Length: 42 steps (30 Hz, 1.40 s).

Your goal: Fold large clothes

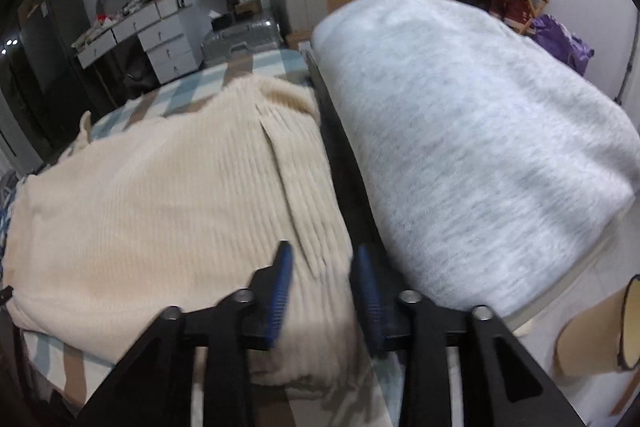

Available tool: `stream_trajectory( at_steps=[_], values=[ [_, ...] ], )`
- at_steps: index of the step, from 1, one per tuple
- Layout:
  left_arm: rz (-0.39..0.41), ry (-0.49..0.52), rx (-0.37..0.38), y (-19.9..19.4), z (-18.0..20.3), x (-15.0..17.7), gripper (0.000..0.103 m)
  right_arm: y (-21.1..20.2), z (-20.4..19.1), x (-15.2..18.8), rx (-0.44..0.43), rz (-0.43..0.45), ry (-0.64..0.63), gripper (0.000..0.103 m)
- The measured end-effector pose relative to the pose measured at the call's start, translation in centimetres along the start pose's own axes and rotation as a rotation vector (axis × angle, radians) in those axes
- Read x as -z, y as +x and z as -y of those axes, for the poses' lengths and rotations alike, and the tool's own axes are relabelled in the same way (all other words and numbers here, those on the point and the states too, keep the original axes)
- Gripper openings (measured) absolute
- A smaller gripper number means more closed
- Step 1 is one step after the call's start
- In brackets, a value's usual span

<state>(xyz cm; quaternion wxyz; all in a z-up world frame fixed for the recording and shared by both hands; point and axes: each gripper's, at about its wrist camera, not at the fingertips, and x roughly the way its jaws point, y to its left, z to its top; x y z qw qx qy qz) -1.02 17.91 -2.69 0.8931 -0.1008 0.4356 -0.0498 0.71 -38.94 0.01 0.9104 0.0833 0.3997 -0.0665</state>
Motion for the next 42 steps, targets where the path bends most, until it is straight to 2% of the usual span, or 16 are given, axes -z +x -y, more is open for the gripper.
stream_trajectory(
  at_steps=[2, 8, 12, 18, 19, 21, 22, 24, 25, 28, 29, 32, 35, 37, 39, 42],
  values=[
    [0.045, -0.035, 0.038, -1.0, -0.1, -1.0, 0.067, -1.0, -0.1, -0.2, -0.021, 0.043, -0.005, 0.066],
    [0.064, -0.105, 0.065, 1.8, 0.4, -5.0, 0.068, 1.3, -4.1, -1.1, -0.113, 0.032, -0.024, 0.07],
    [0.066, -0.124, 0.015, 4.7, 1.2, -8.3, 0.068, 2.8, -6.6, -1.4, -0.147, 0.012, -0.076, 0.07],
    [0.071, -0.092, -0.064, 7.4, 1.5, -11.0, 0.068, 4.6, -5.4, -5.1, -0.136, 0.024, -0.026, 0.07],
    [0.075, -0.088, -0.075, 7.9, 1.5, -11.2, 0.067, 5.2, -5.0, -5.7, -0.126, 0.017, -0.003, 0.07],
    [0.101, -0.082, -0.073, 8.5, 1.1, -11.3, 0.029, 7.0, -4.5, -7.2, -0.122, 0.003, 0.031, 0.07],
    [0.083, -0.068, -0.088, 8.9, 1.0, -11.2, 0.001, 7.8, -4.3, -7.6, -0.117, -0.006, 0.037, 0.07],
    [0.103, -0.064, -0.091, 8.7, 0.7, -10.8, 0.001, 10.0, -4.5, -8.5, -0.083, -0.02, 0.028, 0.069],
    [0.112, -0.065, -0.089, 8.3, 0.8, -11.1, 0.001, 10.9, -4.8, -8.6, -0.049, -0.032, 0.014, 0.062],
    [0.18, -0.068, -0.076, 5.8, 0.3, -10.8, 0.001, 13.7, -5.9, -8.3, 0.016, -0.085, -0.033, 0.016],
    [0.197, -0.069, -0.063, 5.1, 0.2, -10.9, 0.001, 14.0, -6.3, -8.1, 0.002, -0.095, -0.042, 0.009],
    [0.243, -0.055, -0.034, 2.6, -0.1, -10.6, 0.001, 11.5, -6.8, -8.2, -0.044, -0.019, -0.059, 0.008],
    [0.265, -0.025, -0.045, 1.6, 0.0, -10.7, 0.001, 6.3, -6.0, -9.3, -0.135, 0.155, -0.02, 0.008],
    [0.268, -0.008, -0.063, 1.7, -0.1, -10.7, 0.001, 4.1, -5.5, -9.8, -0.153, 0.208, -0.001, 0.008],
    [0.248, -0.007, -0.118, 3.6, -0.5, -11.5, 0.001, 5.0, -5.3, -10.0, -0.091, 0.174, -0.025, 0.01],
    [0.155, -0.018, -0.164, 6.9, -0.9, -11.7, 0.002, 9.0, -5.3, -9.6, 0.072, 0.002, -0.03, 0.016]
  ],
)
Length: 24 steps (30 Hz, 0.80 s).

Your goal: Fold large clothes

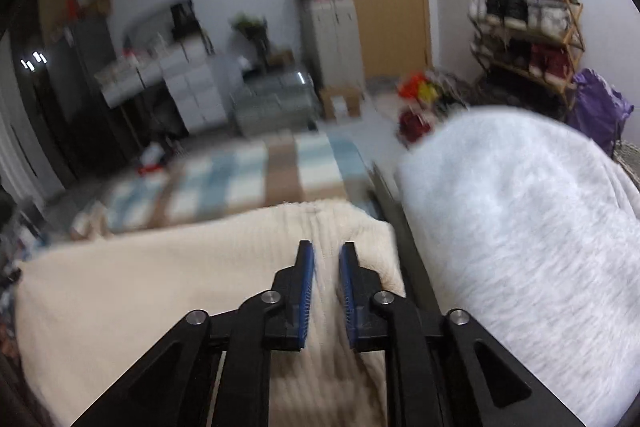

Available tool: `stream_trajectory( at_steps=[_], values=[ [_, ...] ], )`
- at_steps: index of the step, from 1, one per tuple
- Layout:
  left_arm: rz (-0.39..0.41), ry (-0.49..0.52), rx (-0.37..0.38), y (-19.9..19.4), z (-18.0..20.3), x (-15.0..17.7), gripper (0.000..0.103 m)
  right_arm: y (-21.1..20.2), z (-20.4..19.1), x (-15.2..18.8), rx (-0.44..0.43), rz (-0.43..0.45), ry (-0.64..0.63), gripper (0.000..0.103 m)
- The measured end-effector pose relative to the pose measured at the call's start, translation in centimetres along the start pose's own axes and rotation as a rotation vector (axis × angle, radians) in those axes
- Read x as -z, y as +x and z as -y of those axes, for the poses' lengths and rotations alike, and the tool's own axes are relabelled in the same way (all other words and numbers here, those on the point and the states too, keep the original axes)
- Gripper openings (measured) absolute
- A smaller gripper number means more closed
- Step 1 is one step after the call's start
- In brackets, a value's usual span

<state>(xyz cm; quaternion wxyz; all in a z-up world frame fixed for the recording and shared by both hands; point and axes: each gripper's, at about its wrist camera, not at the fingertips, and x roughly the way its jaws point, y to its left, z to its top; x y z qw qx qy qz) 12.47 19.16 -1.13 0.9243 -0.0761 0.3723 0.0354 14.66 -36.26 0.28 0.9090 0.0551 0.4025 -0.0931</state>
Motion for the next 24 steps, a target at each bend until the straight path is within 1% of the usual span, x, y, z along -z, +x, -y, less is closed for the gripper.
stream_trajectory(
  at_steps=[1, 2, 3, 4, 5, 6, 7, 8, 9, 10, 12, 14, 15, 17, 18, 19, 20, 21, 22, 23, 24],
  values=[
    [-0.019, 0.004, 0.0, 0.4, 0.2, 0.3, 0.002, 0.4, -0.3, 0.1, 0.014, -0.028, 0.001, 0.019],
    [-0.02, 0.014, 0.002, 0.2, 0.6, 0.4, 0.004, 0.2, -0.8, 0.2, -0.014, -0.028, -0.009, 0.023],
    [-0.014, 0.032, 0.005, -0.1, 0.9, 0.5, 0.006, -0.4, -1.5, 0.2, -0.052, -0.006, -0.025, 0.031],
    [-0.003, 0.048, 0.014, -0.5, 1.2, 0.6, 0.014, -1.2, -2.3, 0.0, -0.084, 0.027, -0.041, 0.053],
    [0.006, 0.054, 0.026, -1.0, 1.3, 0.5, 0.031, -2.1, -3.7, -0.4, -0.128, 0.069, -0.069, 0.065],
    [0.013, 0.053, 0.032, -1.4, 1.3, 0.5, 0.042, -2.7, -4.9, -0.7, -0.165, 0.087, -0.099, 0.065],
    [0.023, 0.047, 0.034, -1.7, 1.3, 0.4, 0.059, -3.0, -7.0, -1.1, -0.231, 0.082, -0.143, 0.065],
    [0.036, 0.036, 0.032, -2.0, 1.3, 0.3, 0.063, -3.0, -8.9, -1.6, -0.301, 0.065, -0.169, 0.065],
    [0.041, 0.028, 0.034, -2.2, 1.3, 0.3, 0.063, -2.7, -10.5, -1.9, -0.364, 0.046, -0.184, 0.065],
    [0.035, 0.026, 0.037, -2.1, 1.3, 0.3, 0.063, -2.0, -13.1, -2.3, -0.462, 0.0, -0.203, 0.065],
    [0.018, 0.016, 0.037, -1.6, 1.2, 0.4, 0.063, -0.2, -17.6, -2.9, -0.591, -0.085, -0.222, 0.065],
    [-0.022, 0.012, 0.023, -0.8, 1.2, 0.9, 0.063, 1.6, -21.1, -2.8, -0.653, -0.136, -0.244, 0.064],
    [-0.043, 0.006, 0.013, -0.4, 1.1, 1.2, 0.063, 2.7, -22.9, -2.7, -0.667, -0.163, -0.244, 0.064],
    [-0.069, 0.004, 0.016, 0.0, 0.9, 1.8, 0.063, 5.3, -25.8, -2.7, -0.695, -0.243, -0.209, 0.062],
    [-0.079, -0.001, 0.021, 0.1, 0.8, 2.0, 0.063, 6.7, -27.3, -2.5, -0.726, -0.284, -0.191, 0.062],
    [-0.082, -0.001, 0.025, 0.2, 0.7, 2.2, 0.063, 7.5, -28.3, -2.2, -0.734, -0.303, -0.185, 0.061],
    [-0.08, 0.003, 0.029, 0.1, 0.7, 2.3, 0.062, 8.2, -29.1, -2.0, -0.722, -0.32, -0.184, 0.057],
    [-0.076, 0.011, 0.032, 0.0, 0.7, 2.4, 0.063, 9.2, -29.8, -1.5, -0.685, -0.344, -0.193, 0.05],
    [-0.072, 0.018, 0.035, -0.1, 0.8, 2.4, 0.063, 9.4, -30.3, -1.3, -0.659, -0.359, -0.204, 0.021],
    [-0.069, 0.02, 0.039, -0.2, 0.8, 2.4, 0.063, 9.5, -30.1, -1.1, -0.652, -0.37, -0.207, 0.019],
    [-0.066, 0.022, 0.047, -0.3, 0.8, 2.4, 0.063, 9.1, -29.4, -0.9, -0.676, -0.364, -0.197, 0.01]
  ],
)
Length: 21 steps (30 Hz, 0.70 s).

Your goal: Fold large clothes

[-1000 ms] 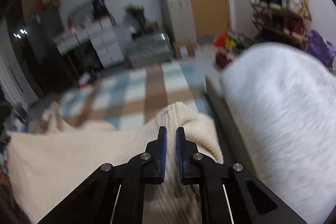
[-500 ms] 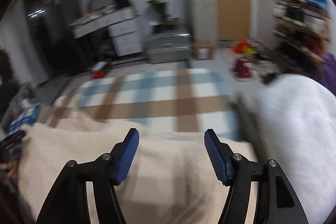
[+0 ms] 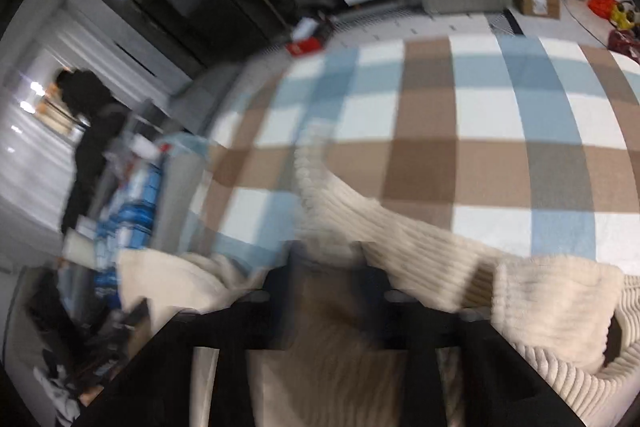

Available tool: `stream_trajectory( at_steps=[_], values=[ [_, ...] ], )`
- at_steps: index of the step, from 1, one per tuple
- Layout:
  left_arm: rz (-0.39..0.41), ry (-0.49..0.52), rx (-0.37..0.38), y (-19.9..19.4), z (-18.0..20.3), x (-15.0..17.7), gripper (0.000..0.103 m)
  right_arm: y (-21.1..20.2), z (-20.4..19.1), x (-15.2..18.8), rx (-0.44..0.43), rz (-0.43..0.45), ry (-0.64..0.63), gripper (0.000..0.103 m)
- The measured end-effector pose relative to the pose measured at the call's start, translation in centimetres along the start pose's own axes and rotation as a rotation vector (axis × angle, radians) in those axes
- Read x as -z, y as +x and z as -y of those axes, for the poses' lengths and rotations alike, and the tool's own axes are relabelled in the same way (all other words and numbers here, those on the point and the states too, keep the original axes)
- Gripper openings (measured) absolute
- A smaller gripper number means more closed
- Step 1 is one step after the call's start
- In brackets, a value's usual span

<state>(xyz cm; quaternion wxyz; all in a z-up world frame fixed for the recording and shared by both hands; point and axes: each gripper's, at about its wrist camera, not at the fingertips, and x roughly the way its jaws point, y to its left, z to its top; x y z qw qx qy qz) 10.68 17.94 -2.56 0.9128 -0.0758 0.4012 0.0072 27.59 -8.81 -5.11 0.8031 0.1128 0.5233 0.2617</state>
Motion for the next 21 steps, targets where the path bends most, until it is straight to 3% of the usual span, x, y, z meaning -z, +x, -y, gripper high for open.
stream_trajectory(
  at_steps=[3, 7, 13, 15, 18, 21],
  values=[
    [0.008, 0.003, 0.016, -0.1, -0.1, 0.2, 0.062, -3.0, 2.6, 1.5, 0.056, 0.022, 0.021, 0.008],
    [0.016, 0.004, 0.019, 0.1, 0.1, 0.4, 0.062, -2.4, 7.2, 3.4, 0.147, -0.07, 0.137, 0.008],
    [0.003, 0.016, 0.002, 0.1, 0.3, 0.5, 0.062, -1.2, 4.1, 3.5, 0.28, -0.052, 0.001, 0.015],
    [-0.002, 0.019, -0.006, -0.2, 0.3, 0.7, 0.062, -3.2, 3.3, 3.8, 0.254, -0.013, -0.024, 0.023],
    [0.006, 0.0, 0.039, -1.1, 0.0, 0.5, 0.062, -8.9, 2.9, 5.5, 0.254, 0.118, -0.082, 0.062],
    [-0.003, -0.071, 0.122, -1.3, -0.8, -0.6, 0.063, -14.4, 4.3, 8.1, 0.311, 0.205, -0.084, 0.064]
  ],
)
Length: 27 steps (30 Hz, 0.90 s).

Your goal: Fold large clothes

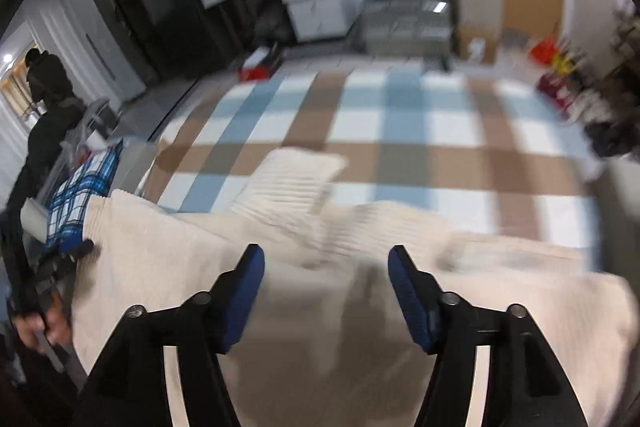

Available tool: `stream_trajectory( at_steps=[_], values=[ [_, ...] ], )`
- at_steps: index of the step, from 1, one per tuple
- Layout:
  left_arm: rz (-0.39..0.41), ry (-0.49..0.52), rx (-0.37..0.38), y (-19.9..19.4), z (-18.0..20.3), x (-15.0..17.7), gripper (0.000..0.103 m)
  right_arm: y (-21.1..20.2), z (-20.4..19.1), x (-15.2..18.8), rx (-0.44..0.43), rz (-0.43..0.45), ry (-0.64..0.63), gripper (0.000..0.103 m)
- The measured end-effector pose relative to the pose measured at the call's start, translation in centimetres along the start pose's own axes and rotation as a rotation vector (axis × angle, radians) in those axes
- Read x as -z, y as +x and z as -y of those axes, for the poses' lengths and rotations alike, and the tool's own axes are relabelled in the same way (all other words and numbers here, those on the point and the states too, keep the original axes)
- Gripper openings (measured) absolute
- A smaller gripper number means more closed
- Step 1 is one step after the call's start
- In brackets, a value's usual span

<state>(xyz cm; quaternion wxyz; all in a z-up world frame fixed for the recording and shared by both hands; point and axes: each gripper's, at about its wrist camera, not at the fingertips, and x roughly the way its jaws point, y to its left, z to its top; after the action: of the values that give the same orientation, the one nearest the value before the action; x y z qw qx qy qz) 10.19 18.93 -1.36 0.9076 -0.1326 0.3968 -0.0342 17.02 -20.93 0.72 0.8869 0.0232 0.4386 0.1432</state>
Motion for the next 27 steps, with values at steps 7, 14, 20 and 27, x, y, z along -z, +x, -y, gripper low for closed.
stream_trajectory(
  at_steps=[7, 14, 20, 27],
  values=[
    [-0.04, -0.024, -0.036, 2.7, 0.8, -2.5, 0.062, -7.8, 10.8, 4.9, 0.208, 0.091, 0.259, 0.068],
    [-0.047, -0.046, -0.081, 4.9, 1.1, -2.1, 0.007, -6.5, 14.7, 5.4, 0.139, 0.064, 0.355, 0.069],
    [-0.022, -0.02, -0.101, 3.8, 1.5, -1.9, 0.004, -4.3, 14.9, 3.1, 0.274, 0.076, 0.302, 0.066],
    [-0.038, 0.02, -0.132, 3.9, 0.8, -1.9, 0.004, -4.8, 16.6, 5.6, 0.338, -0.028, 0.255, 0.007]
  ],
)
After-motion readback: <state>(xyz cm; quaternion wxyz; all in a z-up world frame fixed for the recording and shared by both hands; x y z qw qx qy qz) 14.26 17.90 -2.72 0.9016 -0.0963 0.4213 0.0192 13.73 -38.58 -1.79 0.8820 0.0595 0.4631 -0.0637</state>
